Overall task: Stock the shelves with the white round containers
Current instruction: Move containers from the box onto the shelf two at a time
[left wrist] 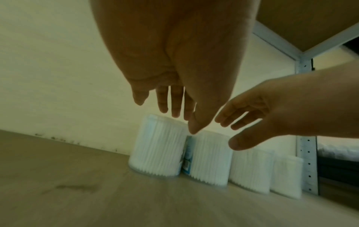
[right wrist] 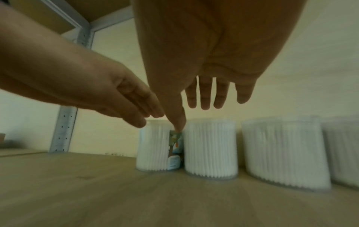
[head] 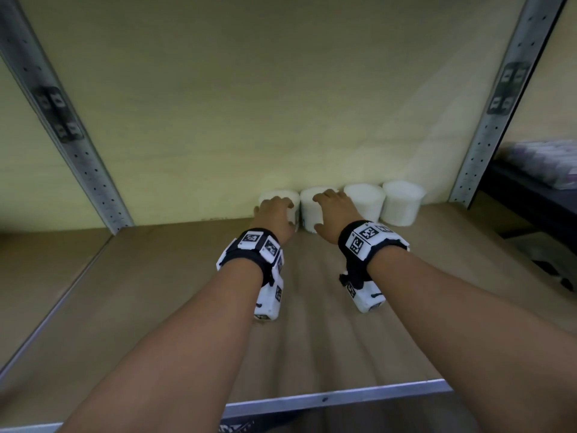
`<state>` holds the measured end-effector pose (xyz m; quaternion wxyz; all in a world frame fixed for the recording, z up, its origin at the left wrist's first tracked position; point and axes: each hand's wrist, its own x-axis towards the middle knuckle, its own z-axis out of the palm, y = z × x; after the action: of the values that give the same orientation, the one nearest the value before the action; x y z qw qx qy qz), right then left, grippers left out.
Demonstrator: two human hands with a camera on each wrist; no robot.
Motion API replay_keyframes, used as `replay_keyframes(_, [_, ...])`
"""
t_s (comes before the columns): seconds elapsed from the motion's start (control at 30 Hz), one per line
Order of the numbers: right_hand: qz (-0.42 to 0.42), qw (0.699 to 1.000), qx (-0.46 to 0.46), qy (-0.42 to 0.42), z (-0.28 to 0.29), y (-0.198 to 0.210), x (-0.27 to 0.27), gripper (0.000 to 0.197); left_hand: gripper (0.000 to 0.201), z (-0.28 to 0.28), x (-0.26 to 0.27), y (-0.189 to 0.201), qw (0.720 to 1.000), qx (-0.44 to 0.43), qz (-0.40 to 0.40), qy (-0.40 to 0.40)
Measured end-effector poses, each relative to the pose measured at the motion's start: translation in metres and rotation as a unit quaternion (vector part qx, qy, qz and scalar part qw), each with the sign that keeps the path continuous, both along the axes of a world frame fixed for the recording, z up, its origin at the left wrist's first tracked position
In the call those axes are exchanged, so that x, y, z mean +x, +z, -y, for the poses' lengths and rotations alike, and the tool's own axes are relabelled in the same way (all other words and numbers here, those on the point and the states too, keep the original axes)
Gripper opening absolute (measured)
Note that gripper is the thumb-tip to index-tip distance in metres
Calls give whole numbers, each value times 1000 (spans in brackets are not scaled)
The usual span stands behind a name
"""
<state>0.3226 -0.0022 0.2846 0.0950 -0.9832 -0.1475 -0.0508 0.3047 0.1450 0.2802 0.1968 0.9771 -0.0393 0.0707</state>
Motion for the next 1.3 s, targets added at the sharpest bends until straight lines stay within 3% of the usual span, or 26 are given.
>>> replay_keyframes(0.3, [-2,999,40,11,30,21,-104,51,50,-1,-98,15,999,-41,8,-3])
replay_keyframes(0.5, [-54,996,73,-3,52,24,-180,50,47,8,-170,23,999,-39,-14,-14])
replay_keyframes(0.67, [-53,997,63,-2,71,17,-237,45,43,22,-225,11,999,-28,-14,-44])
replay_keyframes(1.0, [-140,987,70,-42,105,-49,-304,21,29,73,-289,-40,988,-52,-78,-123])
replay_keyframes(1.3, [-251,964,23,-89,128,-124,-311,30,32,122,-287,-128,969,-60,-192,-141])
